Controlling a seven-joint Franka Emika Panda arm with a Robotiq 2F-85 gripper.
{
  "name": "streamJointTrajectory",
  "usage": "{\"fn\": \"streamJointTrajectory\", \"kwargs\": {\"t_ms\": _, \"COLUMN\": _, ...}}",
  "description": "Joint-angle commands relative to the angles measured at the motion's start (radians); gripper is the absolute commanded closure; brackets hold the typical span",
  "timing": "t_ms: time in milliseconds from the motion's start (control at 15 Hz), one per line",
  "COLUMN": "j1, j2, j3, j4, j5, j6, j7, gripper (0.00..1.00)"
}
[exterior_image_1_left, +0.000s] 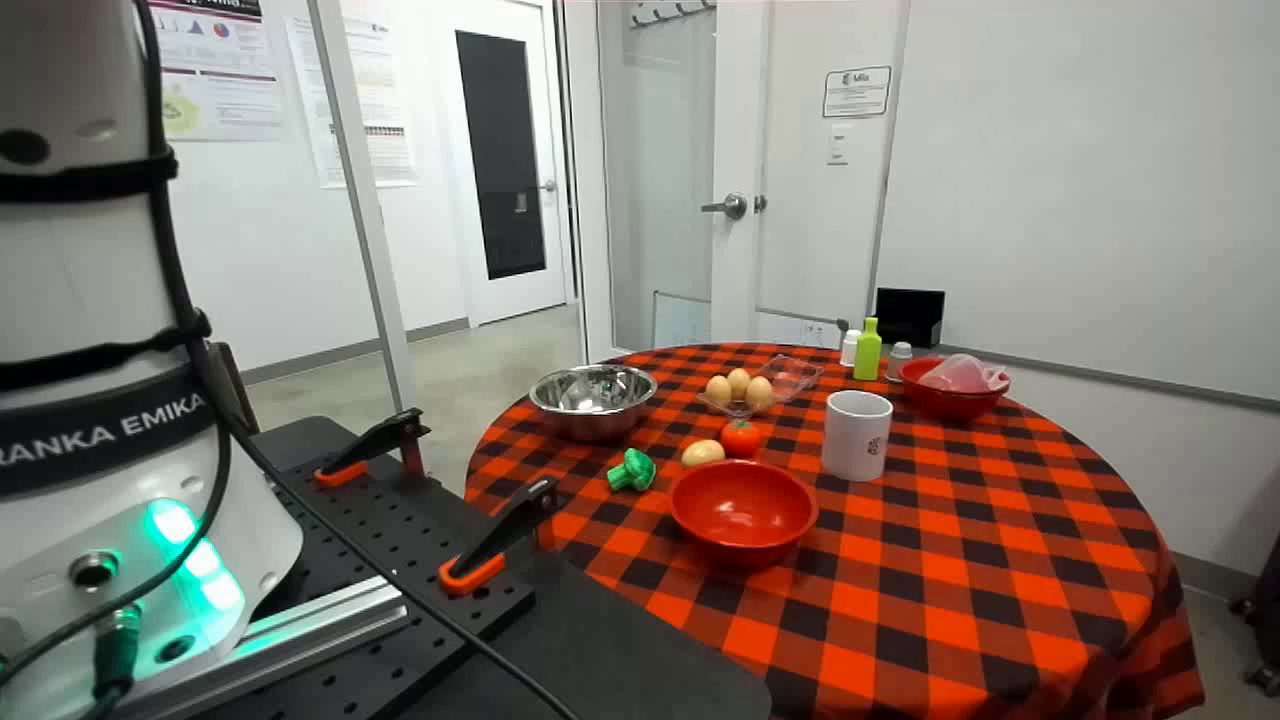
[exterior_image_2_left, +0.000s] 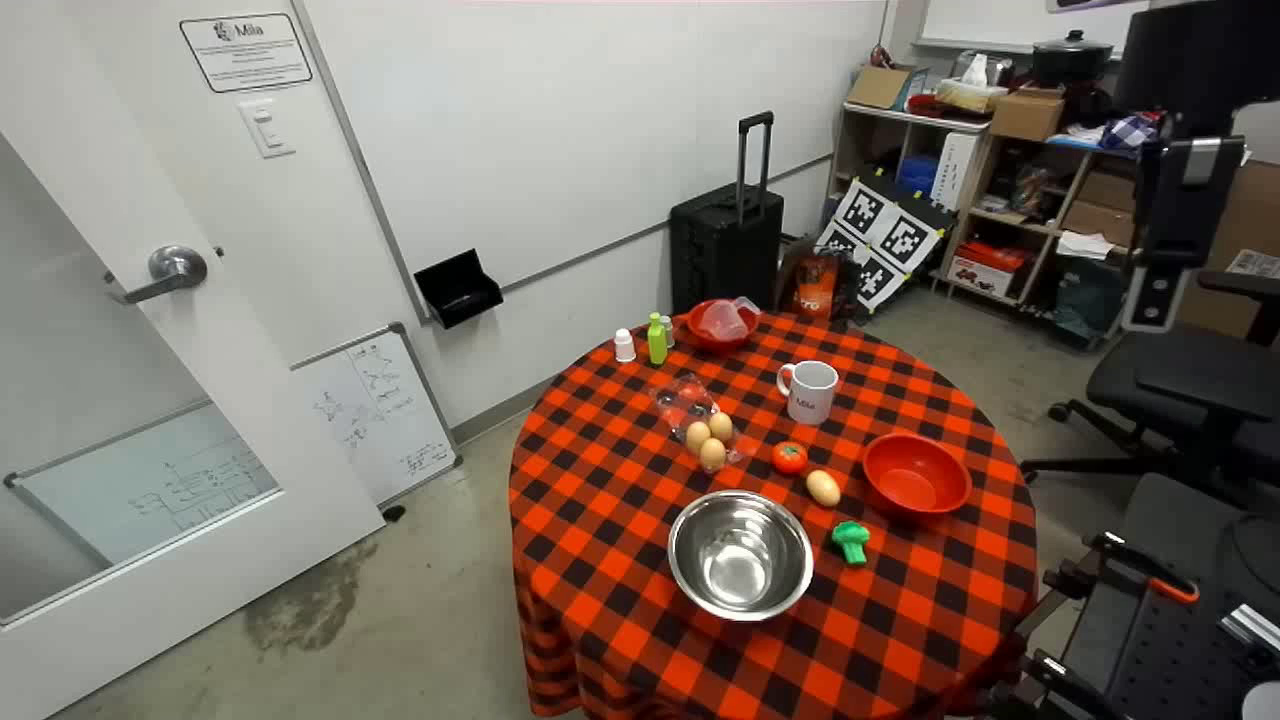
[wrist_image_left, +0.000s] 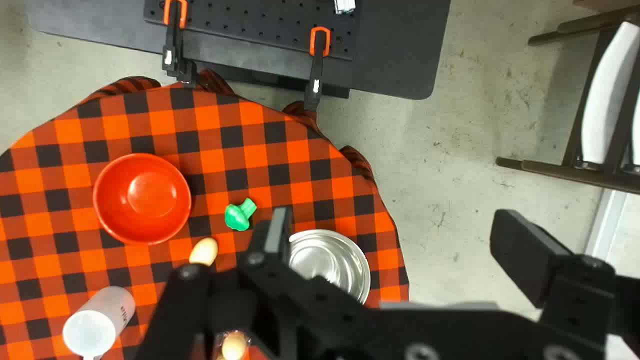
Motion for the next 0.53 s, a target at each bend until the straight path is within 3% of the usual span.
{"fn": "streamJointTrajectory", "kwargs": {"t_ms": 0, "j1": -0.013, "j2": 0.000, "j3": 0.010, "j4": 0.002, "j5": 0.004, "j6": -0.003, "j7": -0.006, "gripper": 0.00}}
{"fn": "streamJointTrajectory", "kwargs": {"t_ms": 467, "j1": -0.044, "j2": 0.149, "j3": -0.028, "j4": -0.062, "j5": -0.073, "j6": 0.144, "j7": -0.098, "gripper": 0.00}}
